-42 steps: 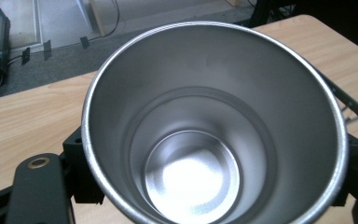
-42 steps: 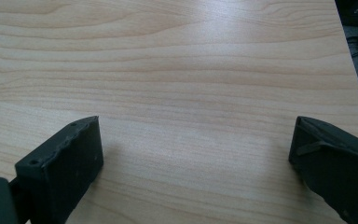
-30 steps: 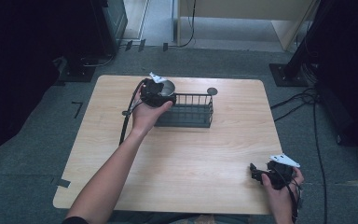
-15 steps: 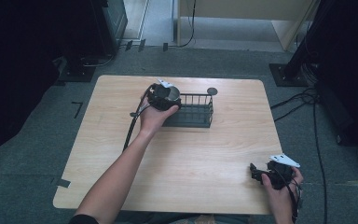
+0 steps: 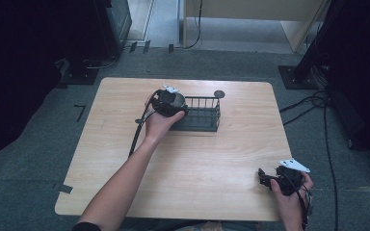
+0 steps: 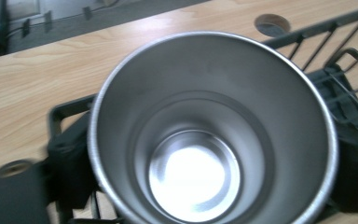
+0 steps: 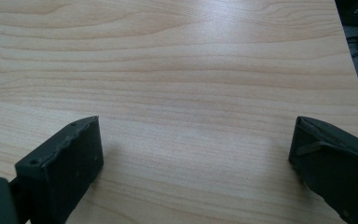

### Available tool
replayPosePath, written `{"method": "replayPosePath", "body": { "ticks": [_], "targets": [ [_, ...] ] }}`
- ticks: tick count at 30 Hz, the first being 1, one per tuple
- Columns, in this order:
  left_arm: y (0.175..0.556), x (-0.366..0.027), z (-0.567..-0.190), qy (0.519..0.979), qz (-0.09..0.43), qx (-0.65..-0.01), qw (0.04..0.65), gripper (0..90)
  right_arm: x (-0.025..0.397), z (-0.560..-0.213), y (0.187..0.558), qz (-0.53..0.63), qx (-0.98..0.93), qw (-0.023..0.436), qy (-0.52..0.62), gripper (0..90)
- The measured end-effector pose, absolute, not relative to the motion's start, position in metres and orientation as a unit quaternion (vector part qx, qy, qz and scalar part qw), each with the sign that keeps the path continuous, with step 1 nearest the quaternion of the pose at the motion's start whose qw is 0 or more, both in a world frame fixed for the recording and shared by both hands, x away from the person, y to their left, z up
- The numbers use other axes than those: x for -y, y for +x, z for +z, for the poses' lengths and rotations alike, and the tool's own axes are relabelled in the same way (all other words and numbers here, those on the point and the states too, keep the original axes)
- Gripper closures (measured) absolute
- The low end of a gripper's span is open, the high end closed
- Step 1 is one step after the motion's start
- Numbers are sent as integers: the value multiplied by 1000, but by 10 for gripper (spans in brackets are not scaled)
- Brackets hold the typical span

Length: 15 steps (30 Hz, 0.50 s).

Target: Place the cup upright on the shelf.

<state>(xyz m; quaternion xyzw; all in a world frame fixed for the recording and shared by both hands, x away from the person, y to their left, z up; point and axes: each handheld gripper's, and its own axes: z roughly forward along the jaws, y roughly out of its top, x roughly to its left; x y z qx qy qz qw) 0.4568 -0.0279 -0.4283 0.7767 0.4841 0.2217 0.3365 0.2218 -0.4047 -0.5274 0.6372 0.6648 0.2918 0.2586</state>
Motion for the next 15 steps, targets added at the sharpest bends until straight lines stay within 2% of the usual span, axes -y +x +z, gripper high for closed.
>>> {"method": "replayPosePath", "body": {
  "ticks": [3, 15],
  "targets": [
    [457, 25, -426, 778, 203, -485, 343, 0, 405, -527, 222, 292, -665, 259, 637, 19],
    [443, 11, -403, 774, 209, -475, 362, 0, 405, -528, 222, 290, -663, 258, 640, 12]
  ]
}}
